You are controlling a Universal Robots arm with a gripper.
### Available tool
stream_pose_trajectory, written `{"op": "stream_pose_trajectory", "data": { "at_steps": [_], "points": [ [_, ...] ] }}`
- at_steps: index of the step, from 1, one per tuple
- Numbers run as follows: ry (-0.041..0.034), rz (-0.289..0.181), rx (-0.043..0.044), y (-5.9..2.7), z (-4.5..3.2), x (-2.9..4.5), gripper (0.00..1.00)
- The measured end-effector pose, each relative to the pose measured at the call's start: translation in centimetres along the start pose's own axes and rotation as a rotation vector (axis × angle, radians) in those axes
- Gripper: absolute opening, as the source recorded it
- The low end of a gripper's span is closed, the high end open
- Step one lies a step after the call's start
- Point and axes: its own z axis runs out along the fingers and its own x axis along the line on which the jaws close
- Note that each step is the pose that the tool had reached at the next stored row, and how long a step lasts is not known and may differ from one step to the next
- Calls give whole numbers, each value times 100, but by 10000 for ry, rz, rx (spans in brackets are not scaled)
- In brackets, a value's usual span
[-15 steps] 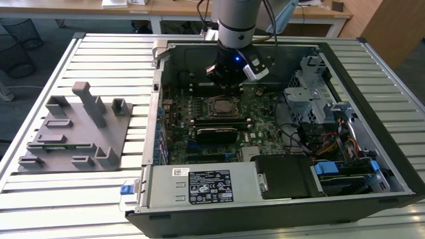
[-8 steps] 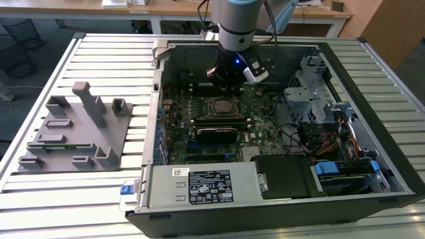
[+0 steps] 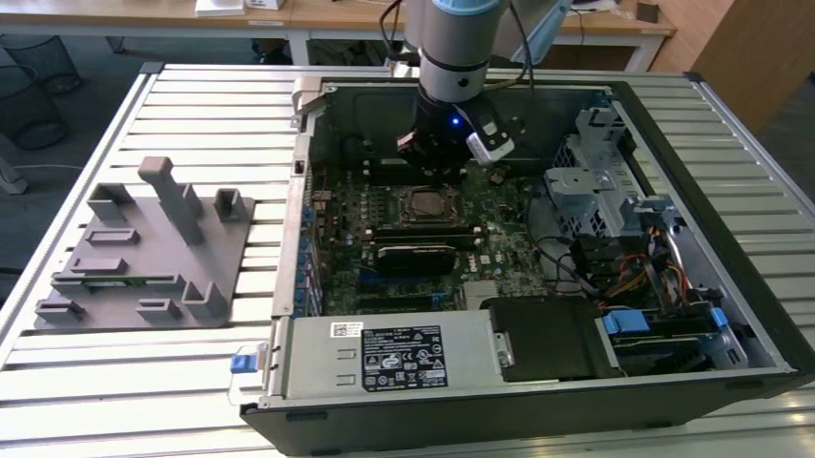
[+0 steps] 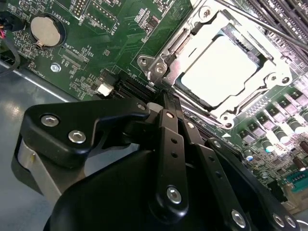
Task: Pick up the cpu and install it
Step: 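Install the first cpu locking lever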
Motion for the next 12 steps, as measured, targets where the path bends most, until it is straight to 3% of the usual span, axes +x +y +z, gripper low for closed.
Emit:
{"op": "stream_pose_trajectory", "data": {
  "at_steps": [10, 12],
  "points": [
    [-2, 0, 8, 4, -53, -1, 11],
    [4, 0, 46, 4, -53, -1, 11]
  ]
}}
